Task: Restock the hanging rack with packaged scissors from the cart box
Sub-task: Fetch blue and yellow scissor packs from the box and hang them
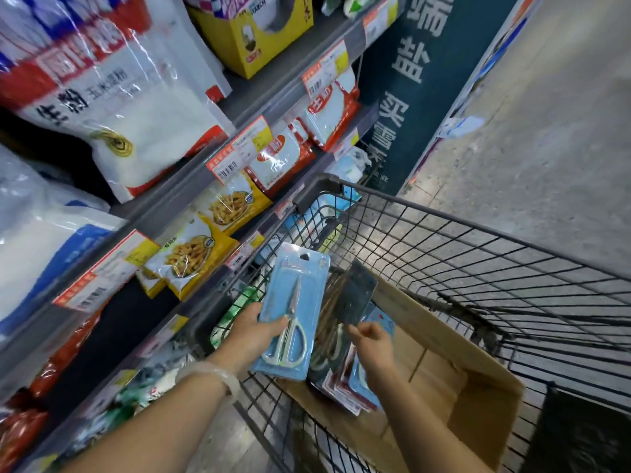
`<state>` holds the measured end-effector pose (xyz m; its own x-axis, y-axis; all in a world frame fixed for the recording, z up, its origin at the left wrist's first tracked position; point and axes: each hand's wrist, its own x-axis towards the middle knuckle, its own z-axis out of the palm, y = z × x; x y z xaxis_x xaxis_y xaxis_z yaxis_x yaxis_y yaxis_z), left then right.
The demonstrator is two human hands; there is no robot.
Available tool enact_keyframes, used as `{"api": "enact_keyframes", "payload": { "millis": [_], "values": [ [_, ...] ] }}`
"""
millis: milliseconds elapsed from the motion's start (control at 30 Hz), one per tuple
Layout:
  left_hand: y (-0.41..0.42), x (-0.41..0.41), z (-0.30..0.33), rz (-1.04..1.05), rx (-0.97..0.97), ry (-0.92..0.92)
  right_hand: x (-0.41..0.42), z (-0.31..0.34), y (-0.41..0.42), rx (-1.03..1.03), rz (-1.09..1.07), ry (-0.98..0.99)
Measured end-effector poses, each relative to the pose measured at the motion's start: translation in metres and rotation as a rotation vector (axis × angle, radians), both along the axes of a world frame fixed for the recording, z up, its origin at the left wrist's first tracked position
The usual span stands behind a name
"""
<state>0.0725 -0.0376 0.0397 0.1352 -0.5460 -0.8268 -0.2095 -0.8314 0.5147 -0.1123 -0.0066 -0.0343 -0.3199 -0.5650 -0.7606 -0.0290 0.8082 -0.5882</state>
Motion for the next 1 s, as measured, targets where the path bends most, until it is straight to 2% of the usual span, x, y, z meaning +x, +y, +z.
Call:
{"api": "enact_keyframes", "payload": {
  "millis": [267, 433, 567, 733, 833, 1000],
  "values": [
    [0.016, 0.003, 0.050, -0.019, -0.152, 0.057, -0.007, 0.085, 0.006, -0.209, -0.090, -0.392],
    [0.057, 0.028, 0.088, 0.084, -0.248, 0.174, 0.021, 0.135, 0.023, -0.303, 0.041, -0.480],
    [0.115, 0.062, 0.115, 0.189, -0.357, 0.139, 0.065, 0.171, 0.058, -0.391, 0.214, -0.489],
    [0.232, 0.129, 0.145, 0.450, -0.488, 0.073, 0.142, 0.200, 0.132, -0.417, 0.517, -0.486],
    [0.326, 0.175, 0.162, 0.625, -0.530, 0.067, 0.203, 0.213, 0.190, -0.402, 0.703, -0.510],
    [0.489, 0.245, 0.182, 0.933, -0.656, -0.053, 0.315, 0.235, 0.305, -0.420, 1.055, -0.534]
  ]
}}
